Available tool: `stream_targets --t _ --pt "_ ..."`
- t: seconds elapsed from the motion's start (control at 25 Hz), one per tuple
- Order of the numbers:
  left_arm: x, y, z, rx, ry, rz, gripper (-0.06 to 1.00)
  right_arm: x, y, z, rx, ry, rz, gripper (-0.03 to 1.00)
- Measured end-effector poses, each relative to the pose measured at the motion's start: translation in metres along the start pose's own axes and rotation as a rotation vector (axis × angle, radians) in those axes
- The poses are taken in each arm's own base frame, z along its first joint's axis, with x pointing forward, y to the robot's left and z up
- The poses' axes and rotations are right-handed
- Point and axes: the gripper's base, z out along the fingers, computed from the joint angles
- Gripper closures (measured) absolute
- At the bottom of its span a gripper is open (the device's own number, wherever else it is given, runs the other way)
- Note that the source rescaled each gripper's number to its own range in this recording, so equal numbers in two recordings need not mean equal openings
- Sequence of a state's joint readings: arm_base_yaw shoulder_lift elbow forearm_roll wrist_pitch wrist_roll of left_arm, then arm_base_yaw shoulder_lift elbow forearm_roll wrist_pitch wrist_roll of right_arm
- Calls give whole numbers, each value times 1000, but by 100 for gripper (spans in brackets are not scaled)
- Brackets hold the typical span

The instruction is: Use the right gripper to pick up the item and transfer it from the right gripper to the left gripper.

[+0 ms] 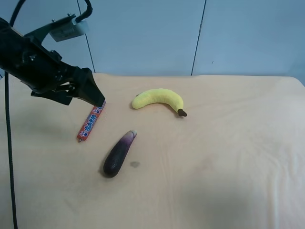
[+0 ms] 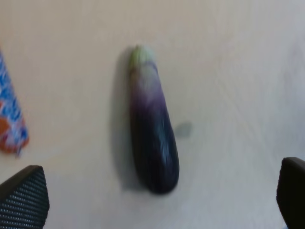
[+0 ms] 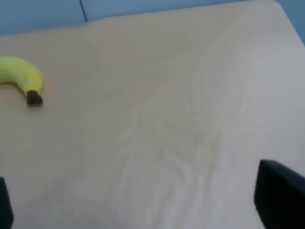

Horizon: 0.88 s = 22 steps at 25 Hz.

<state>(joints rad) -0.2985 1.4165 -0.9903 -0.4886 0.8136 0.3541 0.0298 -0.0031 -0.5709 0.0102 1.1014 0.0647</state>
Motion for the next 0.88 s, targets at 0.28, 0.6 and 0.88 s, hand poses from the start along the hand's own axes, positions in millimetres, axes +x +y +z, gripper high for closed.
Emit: stream_targets --t 0.28,0.6,0.88 --pt "25 -9 -50 -98 58 0 1 0 0 0 0 0 0 -3" --pt "57 -28 -108 -127 -1 15 1 0 0 0 0 0 0 -3" --pt "93 -42 -151 -137 -138 3 1 0 0 0 0 0 0 -3"
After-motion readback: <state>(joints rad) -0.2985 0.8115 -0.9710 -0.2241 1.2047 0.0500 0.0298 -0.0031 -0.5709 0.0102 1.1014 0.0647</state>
